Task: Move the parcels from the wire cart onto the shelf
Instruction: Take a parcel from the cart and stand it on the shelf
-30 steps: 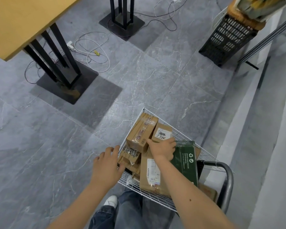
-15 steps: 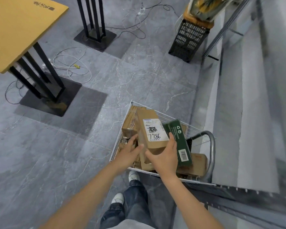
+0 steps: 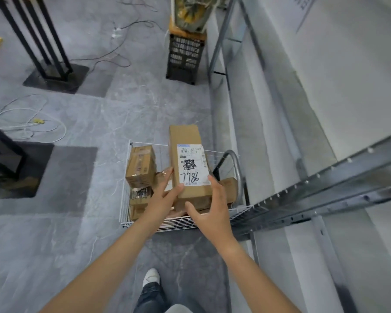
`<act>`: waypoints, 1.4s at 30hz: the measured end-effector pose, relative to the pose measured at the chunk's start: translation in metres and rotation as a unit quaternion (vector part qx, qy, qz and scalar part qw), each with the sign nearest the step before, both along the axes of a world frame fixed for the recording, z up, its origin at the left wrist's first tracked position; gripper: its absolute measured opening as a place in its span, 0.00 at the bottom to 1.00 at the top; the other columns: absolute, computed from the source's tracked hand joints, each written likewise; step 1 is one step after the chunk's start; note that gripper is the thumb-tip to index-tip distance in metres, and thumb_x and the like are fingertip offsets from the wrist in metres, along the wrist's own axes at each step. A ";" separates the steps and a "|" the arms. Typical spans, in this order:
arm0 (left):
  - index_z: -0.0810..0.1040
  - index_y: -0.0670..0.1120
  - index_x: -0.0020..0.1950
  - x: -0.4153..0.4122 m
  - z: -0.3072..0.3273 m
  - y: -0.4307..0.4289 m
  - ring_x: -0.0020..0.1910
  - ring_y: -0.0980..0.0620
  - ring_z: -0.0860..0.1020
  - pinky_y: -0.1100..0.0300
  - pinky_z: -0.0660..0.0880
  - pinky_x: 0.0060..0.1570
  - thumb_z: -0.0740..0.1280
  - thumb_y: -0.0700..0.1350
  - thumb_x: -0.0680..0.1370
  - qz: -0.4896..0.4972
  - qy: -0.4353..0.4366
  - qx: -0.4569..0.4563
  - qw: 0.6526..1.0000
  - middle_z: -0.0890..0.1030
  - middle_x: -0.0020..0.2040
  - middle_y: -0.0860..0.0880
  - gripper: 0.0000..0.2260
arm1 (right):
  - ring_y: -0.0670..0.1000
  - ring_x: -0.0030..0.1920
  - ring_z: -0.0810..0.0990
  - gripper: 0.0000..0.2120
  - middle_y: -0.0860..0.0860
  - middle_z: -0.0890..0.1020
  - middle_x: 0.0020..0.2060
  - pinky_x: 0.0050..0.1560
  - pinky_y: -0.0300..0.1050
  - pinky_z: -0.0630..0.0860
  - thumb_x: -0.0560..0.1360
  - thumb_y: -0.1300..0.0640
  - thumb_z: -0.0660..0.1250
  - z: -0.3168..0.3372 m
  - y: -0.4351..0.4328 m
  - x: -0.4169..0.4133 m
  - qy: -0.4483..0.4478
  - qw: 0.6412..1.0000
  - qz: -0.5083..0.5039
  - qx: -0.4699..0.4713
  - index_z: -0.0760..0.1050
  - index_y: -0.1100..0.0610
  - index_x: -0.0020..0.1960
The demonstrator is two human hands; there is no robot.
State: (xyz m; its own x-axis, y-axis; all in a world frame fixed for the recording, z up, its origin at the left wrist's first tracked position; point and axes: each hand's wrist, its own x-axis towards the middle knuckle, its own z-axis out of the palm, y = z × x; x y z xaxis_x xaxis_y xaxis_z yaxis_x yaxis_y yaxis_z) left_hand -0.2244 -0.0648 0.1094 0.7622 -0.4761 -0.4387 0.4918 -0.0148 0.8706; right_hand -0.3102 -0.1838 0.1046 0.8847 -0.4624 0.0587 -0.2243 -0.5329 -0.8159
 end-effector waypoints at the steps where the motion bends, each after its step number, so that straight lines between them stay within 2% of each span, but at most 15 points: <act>1: 0.61 0.68 0.66 -0.006 0.004 -0.001 0.50 0.61 0.78 0.51 0.79 0.52 0.64 0.50 0.78 -0.020 -0.015 0.005 1.000 0.77 0.52 0.64 0.22 | 0.39 0.67 0.64 0.35 0.45 0.66 0.67 0.65 0.31 0.65 0.71 0.50 0.72 0.004 -0.004 -0.011 -0.004 1.000 -0.008 0.019 0.58 0.43 0.72; 3: 0.59 0.71 0.65 -0.022 0.010 -0.003 0.53 0.60 0.76 0.48 0.76 0.56 0.62 0.52 0.78 -0.060 -0.037 0.013 0.997 0.74 0.57 0.63 0.21 | 0.41 0.66 0.70 0.30 0.44 0.70 0.66 0.65 0.41 0.71 0.70 0.46 0.69 0.011 -0.015 -0.037 -0.003 0.995 -0.033 0.090 0.63 0.38 0.69; 6: 0.57 0.69 0.69 -0.057 0.021 -0.007 0.49 0.64 0.78 0.49 0.77 0.55 0.60 0.49 0.80 -0.107 -0.058 0.009 0.993 0.76 0.51 0.69 0.22 | 0.45 0.61 0.77 0.24 0.41 0.78 0.60 0.59 0.45 0.77 0.72 0.46 0.67 0.023 -0.029 -0.080 0.011 0.966 -0.037 0.256 0.67 0.31 0.66; 9: 0.55 0.64 0.72 -0.101 0.028 -0.014 0.46 0.73 0.77 0.67 0.77 0.47 0.56 0.46 0.82 -0.159 -0.085 0.002 0.984 0.74 0.53 0.68 0.22 | 0.48 0.62 0.78 0.26 0.43 0.79 0.60 0.61 0.54 0.76 0.72 0.45 0.66 0.027 -0.037 -0.129 0.026 0.941 -0.044 0.335 0.65 0.31 0.68; 11: 0.55 0.61 0.72 -0.133 0.029 -0.017 0.47 0.76 0.74 0.73 0.74 0.42 0.55 0.45 0.82 -0.181 -0.095 -0.008 0.979 0.72 0.57 0.67 0.21 | 0.47 0.62 0.77 0.26 0.41 0.78 0.62 0.61 0.58 0.76 0.75 0.46 0.66 0.026 -0.038 -0.163 0.025 0.933 -0.043 0.355 0.63 0.32 0.70; 14: 0.56 0.62 0.73 -0.183 0.027 -0.018 0.60 0.68 0.72 0.74 0.72 0.45 0.55 0.46 0.82 -0.208 -0.116 -0.001 0.971 0.69 0.63 0.67 0.21 | 0.45 0.64 0.76 0.27 0.38 0.75 0.64 0.60 0.60 0.77 0.78 0.51 0.64 0.026 -0.034 -0.216 0.016 0.929 -0.046 0.367 0.59 0.32 0.72; 18: 0.57 0.70 0.67 -0.243 0.028 -0.013 0.64 0.57 0.70 0.65 0.77 0.47 0.56 0.52 0.79 -0.236 -0.124 -0.004 0.964 0.66 0.69 0.62 0.20 | 0.44 0.67 0.73 0.29 0.39 0.72 0.68 0.61 0.62 0.75 0.78 0.50 0.65 0.028 -0.028 -0.284 0.004 0.928 -0.043 0.371 0.56 0.32 0.73; 20: 0.58 0.71 0.67 -0.268 0.032 -0.009 0.62 0.57 0.73 0.62 0.79 0.45 0.57 0.52 0.79 -0.246 -0.114 -0.008 0.963 0.69 0.67 0.62 0.20 | 0.46 0.68 0.72 0.30 0.40 0.72 0.69 0.62 0.62 0.74 0.77 0.49 0.65 0.031 -0.025 -0.313 0.006 0.927 -0.048 0.373 0.57 0.33 0.73; 23: 0.58 0.70 0.67 -0.298 0.038 -0.003 0.53 0.64 0.77 0.59 0.80 0.47 0.57 0.51 0.80 -0.262 -0.109 -0.007 0.959 0.73 0.58 0.69 0.20 | 0.47 0.68 0.72 0.29 0.41 0.71 0.69 0.62 0.61 0.75 0.75 0.47 0.65 0.034 -0.017 -0.348 0.000 0.926 -0.054 0.373 0.59 0.32 0.71; 25: 0.58 0.70 0.67 -0.314 0.041 0.001 0.51 0.65 0.78 0.59 0.79 0.49 0.57 0.50 0.80 -0.276 -0.108 -0.011 0.955 0.74 0.58 0.66 0.20 | 0.48 0.67 0.73 0.28 0.42 0.72 0.69 0.62 0.60 0.75 0.75 0.48 0.65 0.037 -0.010 -0.369 -0.009 0.924 -0.065 0.376 0.60 0.32 0.71; 30: 0.61 0.76 0.64 -0.339 0.047 0.011 0.55 0.57 0.78 0.52 0.78 0.54 0.61 0.57 0.77 -0.333 -0.110 -0.033 0.936 0.76 0.61 0.57 0.20 | 0.49 0.67 0.73 0.28 0.45 0.73 0.68 0.60 0.60 0.76 0.75 0.51 0.65 0.044 0.014 -0.412 -0.044 0.916 -0.121 0.380 0.61 0.33 0.71; 34: 0.62 0.72 0.66 -0.361 0.047 0.022 0.56 0.57 0.78 0.58 0.79 0.47 0.63 0.54 0.73 -0.394 -0.093 -0.062 0.912 0.76 0.63 0.54 0.24 | 0.50 0.65 0.75 0.27 0.47 0.74 0.67 0.60 0.60 0.76 0.76 0.54 0.67 0.050 0.045 -0.448 -0.078 0.900 -0.180 0.390 0.63 0.35 0.70; 38: 0.61 0.68 0.68 -0.387 0.046 0.042 0.56 0.58 0.78 0.64 0.77 0.44 0.66 0.52 0.75 -0.462 -0.094 -0.082 0.878 0.76 0.63 0.51 0.25 | 0.49 0.64 0.76 0.26 0.48 0.75 0.66 0.55 0.52 0.80 0.78 0.59 0.63 0.056 0.094 -0.486 -0.121 0.878 -0.252 0.388 0.63 0.37 0.71; 40: 0.61 0.67 0.68 -0.399 0.046 0.059 0.53 0.58 0.79 0.65 0.77 0.43 0.66 0.50 0.76 -0.490 -0.092 -0.086 0.863 0.77 0.61 0.50 0.25 | 0.50 0.65 0.76 0.27 0.47 0.75 0.66 0.53 0.51 0.80 0.78 0.57 0.65 0.055 0.124 -0.503 -0.134 0.870 -0.284 0.381 0.64 0.37 0.71; 42: 0.61 0.66 0.70 -0.410 0.047 0.077 0.51 0.57 0.80 0.64 0.78 0.43 0.63 0.46 0.78 -0.517 -0.096 -0.087 0.846 0.78 0.60 0.49 0.25 | 0.50 0.65 0.76 0.28 0.47 0.76 0.65 0.57 0.55 0.79 0.74 0.54 0.67 0.053 0.156 -0.517 -0.143 0.861 -0.318 0.370 0.65 0.35 0.70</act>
